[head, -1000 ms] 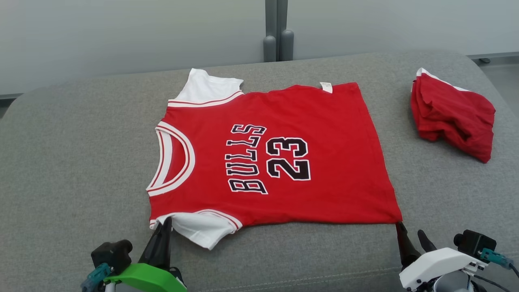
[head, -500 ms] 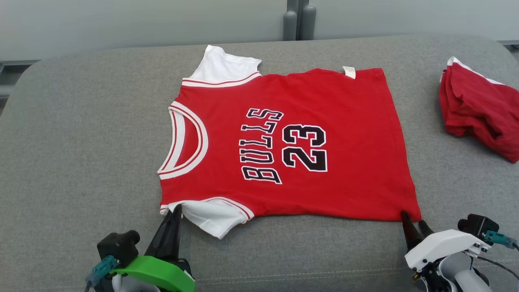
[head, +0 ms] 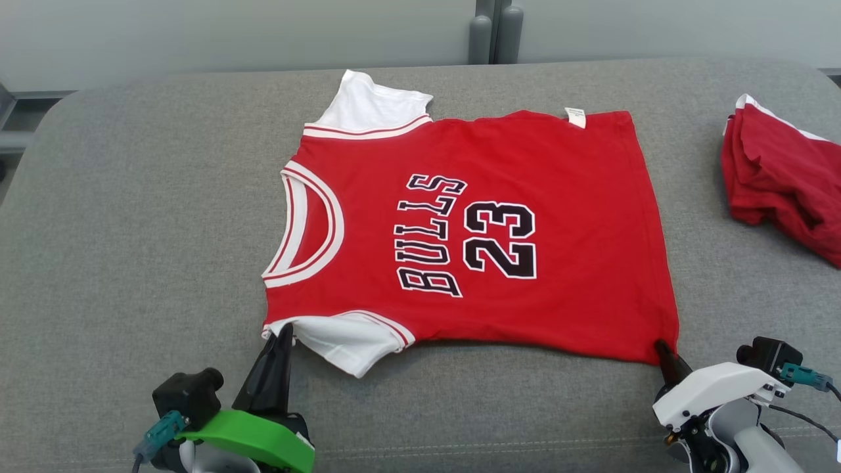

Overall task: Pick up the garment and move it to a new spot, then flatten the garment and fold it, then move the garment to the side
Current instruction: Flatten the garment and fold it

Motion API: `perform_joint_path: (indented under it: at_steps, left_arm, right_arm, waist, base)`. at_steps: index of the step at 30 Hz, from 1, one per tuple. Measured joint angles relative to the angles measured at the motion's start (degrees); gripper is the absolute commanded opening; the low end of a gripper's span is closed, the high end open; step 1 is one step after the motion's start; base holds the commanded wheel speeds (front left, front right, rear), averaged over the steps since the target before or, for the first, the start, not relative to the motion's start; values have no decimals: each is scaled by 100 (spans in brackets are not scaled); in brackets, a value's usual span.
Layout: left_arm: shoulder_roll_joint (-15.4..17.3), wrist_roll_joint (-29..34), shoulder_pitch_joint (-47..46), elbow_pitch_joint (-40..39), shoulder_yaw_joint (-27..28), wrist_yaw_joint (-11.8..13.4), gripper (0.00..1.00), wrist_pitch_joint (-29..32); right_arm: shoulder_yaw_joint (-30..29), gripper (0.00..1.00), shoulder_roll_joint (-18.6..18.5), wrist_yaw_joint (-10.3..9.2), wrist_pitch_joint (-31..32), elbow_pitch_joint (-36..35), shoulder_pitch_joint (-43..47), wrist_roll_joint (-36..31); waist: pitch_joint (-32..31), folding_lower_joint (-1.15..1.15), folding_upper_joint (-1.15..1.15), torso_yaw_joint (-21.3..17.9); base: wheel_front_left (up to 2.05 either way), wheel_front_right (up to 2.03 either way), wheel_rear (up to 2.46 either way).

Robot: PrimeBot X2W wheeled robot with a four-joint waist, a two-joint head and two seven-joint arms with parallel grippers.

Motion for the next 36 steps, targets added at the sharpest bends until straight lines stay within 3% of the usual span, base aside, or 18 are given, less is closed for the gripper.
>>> perform_joint_path:
  at_steps: [7,15,22,32,33,35,36]
  left_arm:
    - [-15,-435,4,-129,172,0,0,1]
    - [-22,-348,-648,293,141,58,0,238]
    - [-46,-338,-1535,786,275,236,0,491]
    - [-87,-232,-2473,1613,188,333,0,736]
    - [-91,-229,-2536,1704,189,333,0,742]
    - [-98,-230,-2640,1844,209,337,0,746]
    - [-105,-241,-2692,1895,244,380,23,758]
  right_arm:
    - [-12,0,93,164,275,5,-61,334]
    - [-99,0,-30,154,890,31,-911,537]
    - [-307,0,-56,-192,1344,223,-1752,761]
    - [-107,0,-102,-504,1767,648,-2576,590]
    - [-84,13,-102,-511,1768,697,-2631,559]
    - [-71,52,-105,-561,1768,777,-2735,523]
    - [-71,100,-109,-561,1767,809,-2789,512]
  waist:
    - [-104,0,0,-141]
    - [18,0,0,-244]
    - [289,0,0,-290]
    - [782,0,0,-354]
    - [817,0,0,-356]
    - [864,0,0,-359]
    - [878,0,0,-360]
  base:
    - [0,0,0]
    - [0,0,0]
    - [0,0,0]
    - [0,0,0]
    - [0,0,0]
    - [0,0,0]
    - [0,0,0]
